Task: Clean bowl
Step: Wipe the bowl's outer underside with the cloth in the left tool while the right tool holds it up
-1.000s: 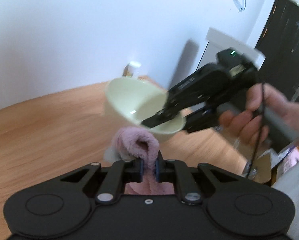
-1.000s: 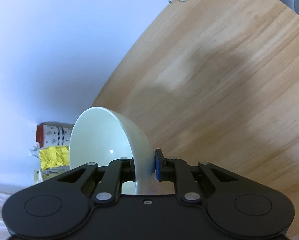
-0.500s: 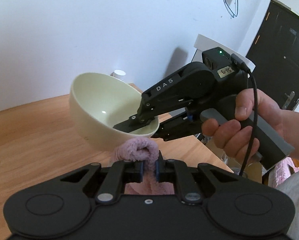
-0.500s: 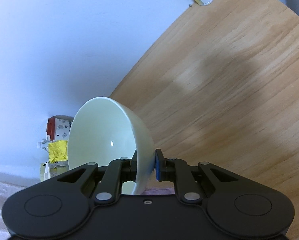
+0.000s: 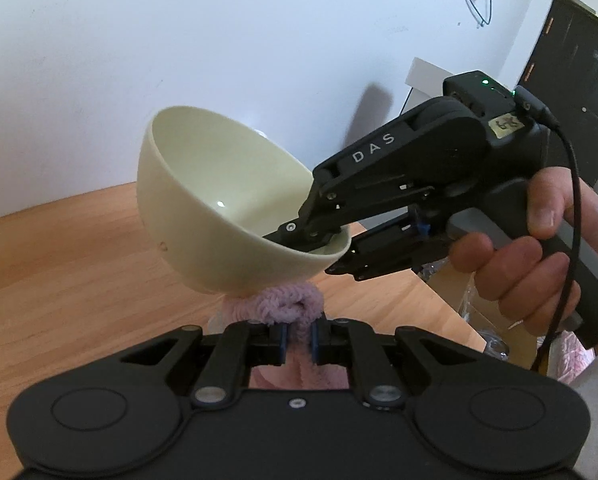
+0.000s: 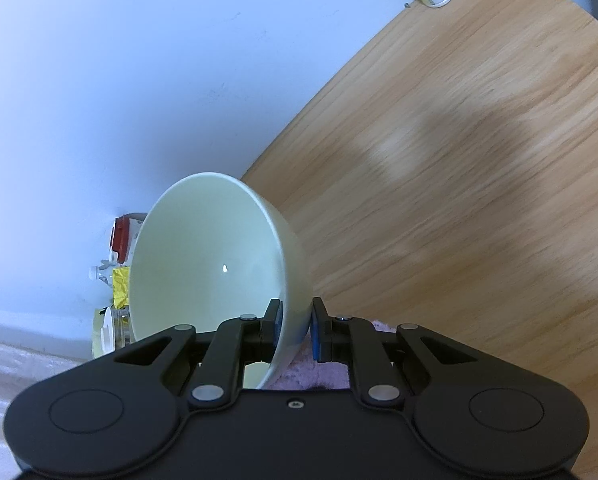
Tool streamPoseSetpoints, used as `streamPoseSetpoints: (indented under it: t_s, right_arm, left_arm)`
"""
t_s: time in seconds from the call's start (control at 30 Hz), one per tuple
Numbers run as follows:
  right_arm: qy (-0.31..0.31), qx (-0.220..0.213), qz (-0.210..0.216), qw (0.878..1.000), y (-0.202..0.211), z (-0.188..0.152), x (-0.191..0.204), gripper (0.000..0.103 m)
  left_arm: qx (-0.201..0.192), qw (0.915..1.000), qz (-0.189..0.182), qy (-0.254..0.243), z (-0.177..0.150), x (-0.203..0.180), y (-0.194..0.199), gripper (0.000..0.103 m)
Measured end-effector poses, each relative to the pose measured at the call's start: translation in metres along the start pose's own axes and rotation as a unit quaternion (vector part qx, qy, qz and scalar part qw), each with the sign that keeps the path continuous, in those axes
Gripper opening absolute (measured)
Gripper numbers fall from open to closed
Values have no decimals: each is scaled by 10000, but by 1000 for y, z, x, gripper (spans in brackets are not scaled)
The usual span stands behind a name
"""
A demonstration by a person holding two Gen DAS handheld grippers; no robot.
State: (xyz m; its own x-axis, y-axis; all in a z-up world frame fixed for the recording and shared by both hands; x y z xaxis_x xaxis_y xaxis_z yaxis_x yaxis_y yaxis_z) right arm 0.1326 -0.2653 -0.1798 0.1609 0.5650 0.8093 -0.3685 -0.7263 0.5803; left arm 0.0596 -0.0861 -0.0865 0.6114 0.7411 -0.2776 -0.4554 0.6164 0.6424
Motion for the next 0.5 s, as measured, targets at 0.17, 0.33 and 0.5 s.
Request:
streamPoseSetpoints:
  t_s: [0.17, 0.33, 0.5]
  right_arm:
    - [-14, 22, 8, 10000, 0, 2, -2, 16]
    - [112, 37, 49, 9999, 4, 3, 3, 16]
    - [186, 65, 32, 9998, 8, 5, 1, 16]
  left_arm:
    - [-21, 10000, 58, 8, -3, 3, 5, 10]
    - [-66, 9997, 163, 187, -4, 17, 21, 10]
    - [-131, 9996, 146, 195, -2, 19, 37, 10]
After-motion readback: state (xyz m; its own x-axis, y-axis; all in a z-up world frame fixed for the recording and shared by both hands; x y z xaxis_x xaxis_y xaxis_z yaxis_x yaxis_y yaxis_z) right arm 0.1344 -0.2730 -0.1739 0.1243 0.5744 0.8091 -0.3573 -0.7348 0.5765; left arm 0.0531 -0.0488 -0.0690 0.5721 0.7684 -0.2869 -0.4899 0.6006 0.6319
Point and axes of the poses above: each gripper's, at about its wrist camera, not at the fingertips, and y roughly against the way its jaws point, x to its left, z to its top, the point moved 5 cm from there along -y, roughly the way its jaws point, and after that the axes turned 3 degrees about z, right-handed, at the moved point
